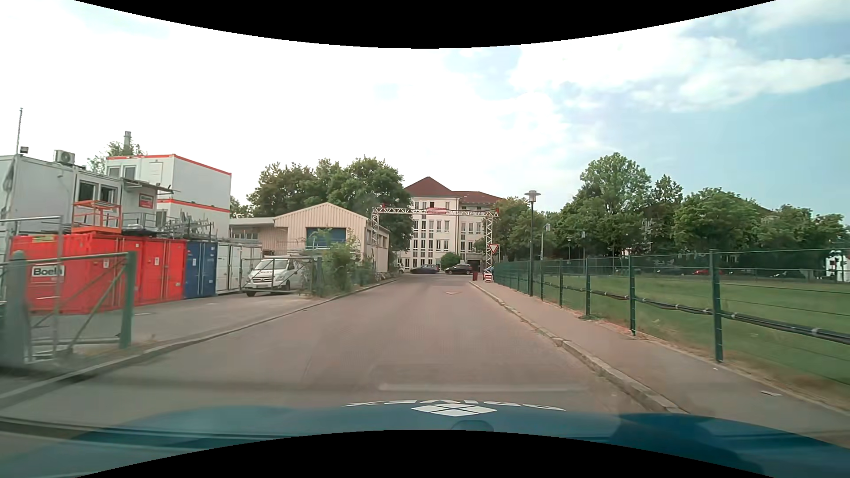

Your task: Follow the waypoints while adhering to traffic rules and regulations

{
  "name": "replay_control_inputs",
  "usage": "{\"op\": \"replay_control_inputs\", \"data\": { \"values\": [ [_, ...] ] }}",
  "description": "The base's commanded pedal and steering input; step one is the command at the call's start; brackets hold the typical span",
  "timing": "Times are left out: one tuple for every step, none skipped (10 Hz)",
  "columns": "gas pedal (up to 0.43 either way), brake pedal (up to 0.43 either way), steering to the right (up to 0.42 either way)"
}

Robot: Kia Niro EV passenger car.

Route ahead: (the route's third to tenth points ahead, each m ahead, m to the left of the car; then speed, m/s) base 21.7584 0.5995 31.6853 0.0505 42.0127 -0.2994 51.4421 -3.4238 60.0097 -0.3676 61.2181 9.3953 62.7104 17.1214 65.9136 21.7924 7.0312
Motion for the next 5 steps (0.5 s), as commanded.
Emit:
{"op": "replay_control_inputs", "data": {
  "values": [
    [0.177,0.000,-0.003],
    [0.177,0.000,-0.002],
    [0.169,0.000,-0.001],
    [0.169,0.000,0.000],
    [0.157,0.000,0.001]
  ]
}}
